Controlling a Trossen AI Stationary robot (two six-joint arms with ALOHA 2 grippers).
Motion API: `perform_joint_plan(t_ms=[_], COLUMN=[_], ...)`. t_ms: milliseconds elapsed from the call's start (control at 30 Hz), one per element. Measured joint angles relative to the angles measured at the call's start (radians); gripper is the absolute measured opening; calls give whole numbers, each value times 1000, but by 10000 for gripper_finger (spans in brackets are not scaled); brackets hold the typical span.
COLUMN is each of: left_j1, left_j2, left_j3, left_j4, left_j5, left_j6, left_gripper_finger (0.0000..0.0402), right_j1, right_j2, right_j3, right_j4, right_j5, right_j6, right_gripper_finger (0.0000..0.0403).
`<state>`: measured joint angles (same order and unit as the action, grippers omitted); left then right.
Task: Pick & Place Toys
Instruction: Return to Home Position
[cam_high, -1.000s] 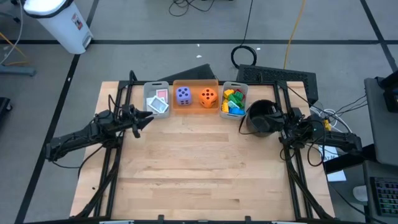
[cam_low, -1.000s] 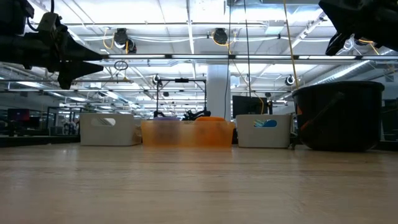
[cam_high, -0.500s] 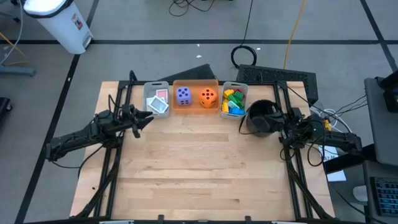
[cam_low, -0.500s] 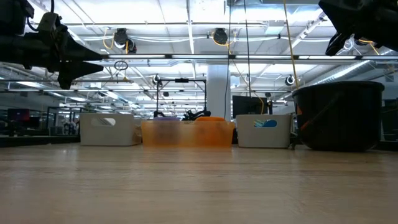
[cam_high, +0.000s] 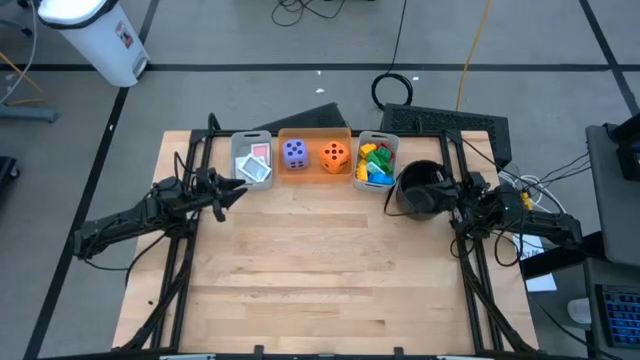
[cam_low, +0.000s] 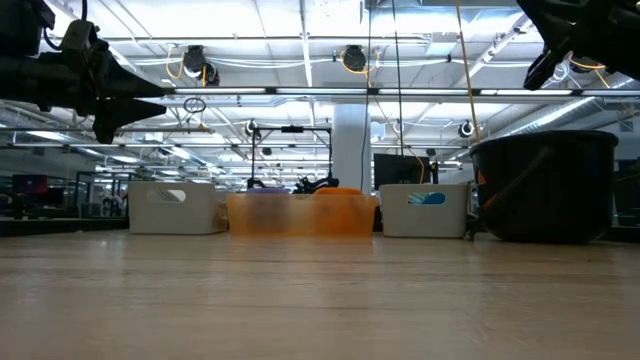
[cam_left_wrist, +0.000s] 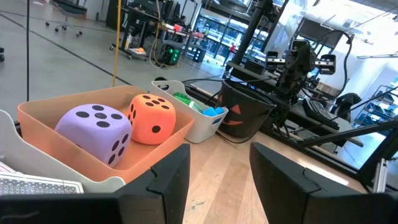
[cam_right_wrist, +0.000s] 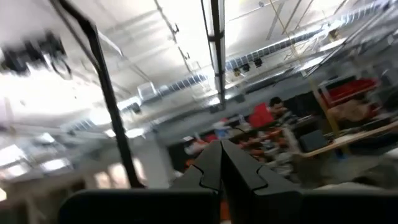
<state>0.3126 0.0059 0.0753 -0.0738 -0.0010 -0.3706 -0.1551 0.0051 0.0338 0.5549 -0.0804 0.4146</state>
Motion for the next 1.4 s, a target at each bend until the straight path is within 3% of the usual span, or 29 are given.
perform_joint_plan(t_ms=[300,1400], left_j1=[0,0], left_j2=[0,0], left_j3=[0,0], left_j4=[0,0], left_j5=[0,0], left_j6=[0,0], left_gripper_finger=[173,173], right_j1=[0,0], right_j2=[0,0], right_j3=[0,0], right_j4=[25,21], right_j5=[-1,0], right_j6=[325,326], right_gripper_finger=[0,0])
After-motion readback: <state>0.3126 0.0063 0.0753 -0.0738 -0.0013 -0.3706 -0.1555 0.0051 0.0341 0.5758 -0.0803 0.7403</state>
